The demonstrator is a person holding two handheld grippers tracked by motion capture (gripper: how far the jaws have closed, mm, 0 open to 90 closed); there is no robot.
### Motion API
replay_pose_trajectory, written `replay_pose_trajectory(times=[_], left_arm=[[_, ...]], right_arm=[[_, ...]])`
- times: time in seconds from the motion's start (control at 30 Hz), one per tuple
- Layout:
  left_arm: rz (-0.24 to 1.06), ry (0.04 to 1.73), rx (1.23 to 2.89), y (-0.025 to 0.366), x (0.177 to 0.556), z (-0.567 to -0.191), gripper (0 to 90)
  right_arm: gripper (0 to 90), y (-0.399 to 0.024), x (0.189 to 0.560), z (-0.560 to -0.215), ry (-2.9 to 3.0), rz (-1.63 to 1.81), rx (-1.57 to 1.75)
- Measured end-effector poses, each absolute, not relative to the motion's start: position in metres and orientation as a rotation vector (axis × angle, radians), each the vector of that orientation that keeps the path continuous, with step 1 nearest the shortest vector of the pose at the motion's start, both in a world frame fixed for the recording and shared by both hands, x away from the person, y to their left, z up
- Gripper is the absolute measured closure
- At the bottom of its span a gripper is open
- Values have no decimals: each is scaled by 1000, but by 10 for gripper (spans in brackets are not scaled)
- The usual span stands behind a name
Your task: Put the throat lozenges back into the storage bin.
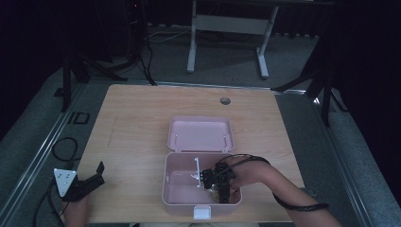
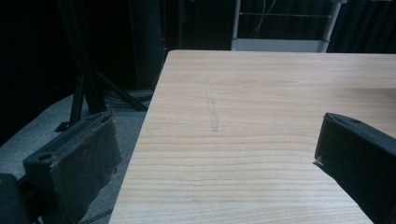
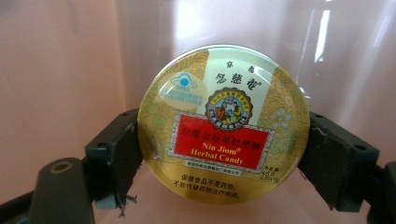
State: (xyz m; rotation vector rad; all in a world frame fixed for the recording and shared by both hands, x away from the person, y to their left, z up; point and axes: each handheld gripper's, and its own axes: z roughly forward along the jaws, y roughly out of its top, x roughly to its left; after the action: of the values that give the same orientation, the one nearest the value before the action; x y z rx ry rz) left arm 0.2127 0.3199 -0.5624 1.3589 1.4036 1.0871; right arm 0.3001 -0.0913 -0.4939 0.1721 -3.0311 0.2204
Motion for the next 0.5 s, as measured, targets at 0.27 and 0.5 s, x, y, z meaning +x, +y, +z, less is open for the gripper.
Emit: replay_pose_trajectory(times=[0.27, 0.5], left_arm=[[1087, 1402, 1357, 320, 213, -562, 4], [1087, 1400, 1358, 320, 213, -562, 4]], right_arm=[[192, -90, 300, -498, -3010, 263, 143], [144, -89, 300, -494, -3001, 269, 143]])
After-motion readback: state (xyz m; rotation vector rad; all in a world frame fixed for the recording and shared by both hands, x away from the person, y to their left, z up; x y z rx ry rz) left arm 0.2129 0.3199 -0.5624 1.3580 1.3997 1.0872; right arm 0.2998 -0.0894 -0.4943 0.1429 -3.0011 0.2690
